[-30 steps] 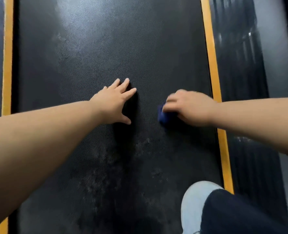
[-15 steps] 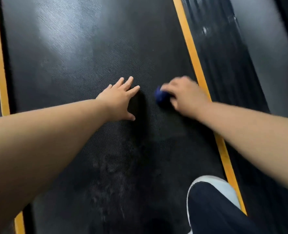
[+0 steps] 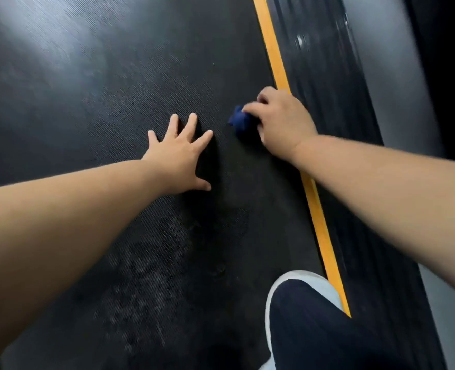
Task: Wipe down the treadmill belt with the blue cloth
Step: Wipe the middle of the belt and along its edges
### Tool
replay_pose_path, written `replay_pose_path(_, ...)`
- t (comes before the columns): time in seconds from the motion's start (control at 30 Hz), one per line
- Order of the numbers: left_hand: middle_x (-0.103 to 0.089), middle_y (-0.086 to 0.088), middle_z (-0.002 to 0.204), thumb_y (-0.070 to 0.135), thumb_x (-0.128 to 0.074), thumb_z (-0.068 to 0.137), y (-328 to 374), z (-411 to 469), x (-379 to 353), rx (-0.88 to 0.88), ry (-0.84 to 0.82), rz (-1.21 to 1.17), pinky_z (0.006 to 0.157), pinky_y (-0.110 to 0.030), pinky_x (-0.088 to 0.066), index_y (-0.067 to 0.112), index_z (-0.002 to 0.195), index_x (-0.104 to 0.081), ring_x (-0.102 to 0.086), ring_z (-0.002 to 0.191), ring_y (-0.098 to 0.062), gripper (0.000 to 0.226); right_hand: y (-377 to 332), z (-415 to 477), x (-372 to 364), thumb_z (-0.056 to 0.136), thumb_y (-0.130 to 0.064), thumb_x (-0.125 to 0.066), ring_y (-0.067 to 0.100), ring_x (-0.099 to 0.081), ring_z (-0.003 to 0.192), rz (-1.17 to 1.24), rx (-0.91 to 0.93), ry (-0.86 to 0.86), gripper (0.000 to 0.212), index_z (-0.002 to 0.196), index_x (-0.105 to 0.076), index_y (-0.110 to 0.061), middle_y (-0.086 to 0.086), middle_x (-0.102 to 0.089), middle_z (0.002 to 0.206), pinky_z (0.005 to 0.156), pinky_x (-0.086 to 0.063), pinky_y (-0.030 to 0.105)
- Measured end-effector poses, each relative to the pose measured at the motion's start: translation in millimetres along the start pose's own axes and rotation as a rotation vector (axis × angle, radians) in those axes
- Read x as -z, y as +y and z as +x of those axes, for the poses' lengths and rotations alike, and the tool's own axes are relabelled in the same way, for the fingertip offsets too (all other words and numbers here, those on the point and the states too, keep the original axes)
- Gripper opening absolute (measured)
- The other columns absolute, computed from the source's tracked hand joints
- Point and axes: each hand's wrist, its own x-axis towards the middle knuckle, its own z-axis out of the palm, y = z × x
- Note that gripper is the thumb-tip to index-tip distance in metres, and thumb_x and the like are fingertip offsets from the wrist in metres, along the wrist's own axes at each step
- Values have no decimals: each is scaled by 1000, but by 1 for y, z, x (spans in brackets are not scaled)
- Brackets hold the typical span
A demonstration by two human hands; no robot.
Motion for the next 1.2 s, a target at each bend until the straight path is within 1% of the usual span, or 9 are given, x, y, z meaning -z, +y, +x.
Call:
replay_pose_path(0.1,18,-2,157,71,-67,65,1,2,-3,8,13,-2,107,-70,-14,33,150,2,14,144,-37,116,-2,-8,4,88,-12,-53,36,-51,105,-24,-45,-150,33,121,-54,-15,14,-54,115,79,-50,45)
replay_pose_path(0.37,18,-4,157,77,-66,58,10,1,-2,45,-10,-25,104,-72,-17,33,150,6,12,143,-39,125,-22,-94,14,82,-24,-60,26,-54,98,33,-84,-407,32,112,-51,-19,3,-58,105,70,-45,35)
replay_pose_path(0.43,19,-6,157,77,-66,57,14,2,-7,50,0,-5,102,-74,-17,34,149,8,13,142,-42,126,-16,-88,19,81,-22,-61,27,-54,98,36,-43,-371,30,110,-53,-18,5,-57,105,72,-47,37)
replay_pose_path(0.57,20,-7,156,77,-66,58,11,2,-8,50,13,-15,103,-75,-15,34,149,9,14,142,-42,126,1,-22,26,81,-6,-55,38,-52,104,31,-36,-118,36,117,-54,-14,15,-53,115,79,-49,44)
replay_pose_path(0.77,20,-6,156,75,-67,58,12,1,-8,56,18,-28,104,-73,-16,34,149,7,13,143,-40,124,-10,-20,21,88,-9,-50,36,-54,100,-165,-103,-244,36,123,-45,-12,14,-56,110,67,-33,38)
replay_pose_path(0.93,19,-7,157,74,-68,58,12,2,-8,56,27,-47,103,-74,-16,34,150,5,13,143,-41,124,-33,-102,17,76,-11,-66,34,-57,91,-70,-36,-330,40,114,-52,-12,12,-58,103,64,-39,37)
replay_pose_path(1.03,19,-7,157,74,-69,58,12,2,-10,53,30,-54,103,-74,-15,34,150,5,13,143,-41,124,-33,-116,17,79,-19,-62,29,-55,97,-29,-68,-424,34,111,-52,-16,6,-57,105,71,-43,37)
replay_pose_path(1.1,20,-7,157,73,-69,59,12,3,-11,55,29,-59,103,-74,-14,34,150,5,14,143,-41,124,-27,-103,18,79,-18,-62,29,-53,101,2,-70,-394,34,112,-54,-16,6,-56,106,77,-45,39)
replay_pose_path(1.2,20,-6,157,73,-69,59,12,3,-11,56,33,-61,103,-74,-14,34,150,5,14,143,-40,124,-16,-62,20,78,-10,-63,36,-51,104,35,-73,-196,39,116,-56,-9,14,-55,114,83,-48,45)
